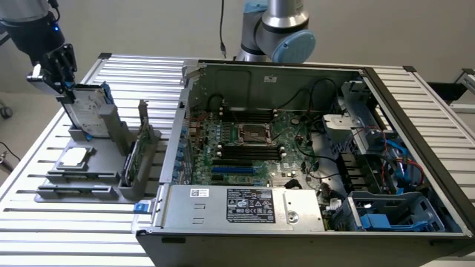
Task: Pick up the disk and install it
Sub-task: 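Pick up the disk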
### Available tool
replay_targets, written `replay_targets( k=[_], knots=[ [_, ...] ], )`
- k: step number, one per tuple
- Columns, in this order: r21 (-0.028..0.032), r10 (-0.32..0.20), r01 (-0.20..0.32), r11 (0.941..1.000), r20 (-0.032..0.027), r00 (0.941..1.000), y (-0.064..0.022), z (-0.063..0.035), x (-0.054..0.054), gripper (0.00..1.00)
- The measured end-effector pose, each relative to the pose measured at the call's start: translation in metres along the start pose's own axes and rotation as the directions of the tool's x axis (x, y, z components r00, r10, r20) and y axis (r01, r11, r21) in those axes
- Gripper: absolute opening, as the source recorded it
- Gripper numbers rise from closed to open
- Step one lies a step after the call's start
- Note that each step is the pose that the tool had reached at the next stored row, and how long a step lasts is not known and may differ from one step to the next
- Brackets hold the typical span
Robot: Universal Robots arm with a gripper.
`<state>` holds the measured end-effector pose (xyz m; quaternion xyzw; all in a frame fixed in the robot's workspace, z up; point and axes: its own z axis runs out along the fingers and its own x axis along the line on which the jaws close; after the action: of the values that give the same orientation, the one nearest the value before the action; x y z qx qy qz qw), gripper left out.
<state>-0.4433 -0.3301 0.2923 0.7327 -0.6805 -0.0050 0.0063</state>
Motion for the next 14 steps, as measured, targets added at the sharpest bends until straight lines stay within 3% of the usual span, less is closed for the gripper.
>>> replay_targets(
  k=[2,14],
  knots=[
    [0.0,0.0,0.0,1.0,0.0001,1.0,0.0,0.0,0.0,0.34],
    [0.0001,0.0,0.0,1.0,0.0008,1.0,0.0002,0.0003,0.0017,0.33]
  ],
)
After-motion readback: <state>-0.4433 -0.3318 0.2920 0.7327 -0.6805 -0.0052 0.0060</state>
